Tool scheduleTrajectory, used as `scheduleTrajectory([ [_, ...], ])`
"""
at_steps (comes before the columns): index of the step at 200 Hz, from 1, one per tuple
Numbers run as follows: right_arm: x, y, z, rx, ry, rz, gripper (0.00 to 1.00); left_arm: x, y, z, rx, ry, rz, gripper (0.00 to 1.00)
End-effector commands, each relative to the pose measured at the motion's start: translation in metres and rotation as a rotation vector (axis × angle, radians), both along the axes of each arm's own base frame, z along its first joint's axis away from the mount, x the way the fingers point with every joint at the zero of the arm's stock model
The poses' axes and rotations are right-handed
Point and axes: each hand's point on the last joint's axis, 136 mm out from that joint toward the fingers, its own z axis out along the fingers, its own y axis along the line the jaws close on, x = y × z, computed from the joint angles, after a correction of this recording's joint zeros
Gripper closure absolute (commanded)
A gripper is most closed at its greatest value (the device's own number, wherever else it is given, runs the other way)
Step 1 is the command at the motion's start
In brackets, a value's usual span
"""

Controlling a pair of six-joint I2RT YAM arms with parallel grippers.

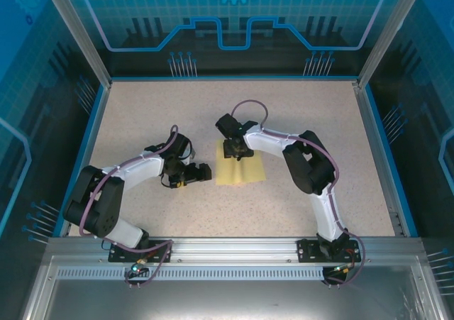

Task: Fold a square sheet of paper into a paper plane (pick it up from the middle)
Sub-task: Fold the square sheet of paper in half at the center of the table.

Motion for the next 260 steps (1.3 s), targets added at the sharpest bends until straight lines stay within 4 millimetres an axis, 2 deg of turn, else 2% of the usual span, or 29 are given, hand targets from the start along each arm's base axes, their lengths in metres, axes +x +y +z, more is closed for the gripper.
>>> scheduleTrajectory([
  [1, -0.013, -0.002, 0.001, 0.029, 0.047, 0.007, 0.45, 0.005, -0.005, 0.008, -0.026, 0.0, -0.005, 0.01],
  [20, -0.012, -0.001, 0.013, 0.046, 0.019, 0.01, 0.5, 0.005, -0.005, 0.009, -0.026, -0.005, -0.007, 0.01],
  [70, -0.014, 0.006, 0.026, 0.107, 0.006, 0.012, 0.63, 0.004, -0.006, 0.011, -0.026, -0.006, -0.008, 0.01],
  [107, -0.014, 0.016, 0.051, 0.186, -0.024, 0.032, 0.73, 0.006, -0.004, 0.018, -0.024, -0.027, -0.001, 0.01],
  [123, -0.017, 0.024, 0.062, 0.236, -0.022, 0.044, 0.73, 0.008, -0.004, 0.026, -0.024, -0.044, 0.004, 0.01],
  [144, -0.023, 0.043, 0.096, 0.371, -0.036, 0.087, 0.73, 0.011, -0.002, 0.047, -0.035, -0.089, 0.018, 0.01],
  [168, -0.031, 0.065, 0.138, 0.578, -0.051, 0.152, 0.73, 0.016, -0.003, 0.085, -0.075, -0.17, 0.026, 0.01],
  [193, -0.035, 0.072, 0.157, 0.8, -0.031, 0.168, 0.72, 0.019, 0.0, 0.122, -0.111, -0.244, 0.041, 0.01],
  [208, -0.035, 0.072, 0.152, 0.892, -0.012, 0.172, 0.72, 0.02, 0.0, 0.133, -0.14, -0.26, 0.059, 0.01],
  [226, -0.033, 0.069, 0.142, 0.981, 0.018, 0.171, 0.72, 0.021, -0.009, 0.137, -0.194, -0.248, 0.051, 0.01],
  [260, -0.041, 0.048, 0.098, 0.95, 0.085, 0.16, 0.72, 0.029, -0.026, 0.129, -0.296, -0.215, 0.058, 0.01],
])
